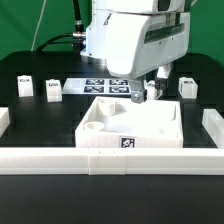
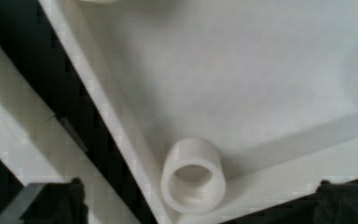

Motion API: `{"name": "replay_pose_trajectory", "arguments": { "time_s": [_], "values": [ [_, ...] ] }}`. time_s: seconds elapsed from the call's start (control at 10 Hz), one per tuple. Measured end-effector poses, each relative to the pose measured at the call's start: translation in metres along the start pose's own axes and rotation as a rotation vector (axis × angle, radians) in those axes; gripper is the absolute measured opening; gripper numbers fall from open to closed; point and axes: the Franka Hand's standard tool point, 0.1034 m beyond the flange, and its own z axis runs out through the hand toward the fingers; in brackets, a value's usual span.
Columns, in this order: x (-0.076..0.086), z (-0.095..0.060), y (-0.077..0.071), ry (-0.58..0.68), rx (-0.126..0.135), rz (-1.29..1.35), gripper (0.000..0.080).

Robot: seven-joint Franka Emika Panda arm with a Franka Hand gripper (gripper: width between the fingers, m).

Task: Assemble one leg

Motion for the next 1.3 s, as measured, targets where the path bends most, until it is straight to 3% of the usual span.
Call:
{"name": "replay_pose_trajectory", "arguments": {
  "time_s": [0.3, 0.5, 0.9, 1.0, 1.3],
  "values": [
    [-0.020, 0.013, -0.025, -0.015, 0.031, -0.165, 0.0650],
    [-0.027, 0.016, -0.030, -0.026, 0.061, -0.361, 0.0650],
    [-0.028, 0.018, -0.032, -0.021, 0.055, -0.357, 0.0650],
    [-0.033, 0.023, -0.041, -0.002, 0.033, -0.363, 0.0650],
    [-0.047, 0.045, -0.080, 0.022, 0.029, -0.381, 0.0650]
  ]
}}
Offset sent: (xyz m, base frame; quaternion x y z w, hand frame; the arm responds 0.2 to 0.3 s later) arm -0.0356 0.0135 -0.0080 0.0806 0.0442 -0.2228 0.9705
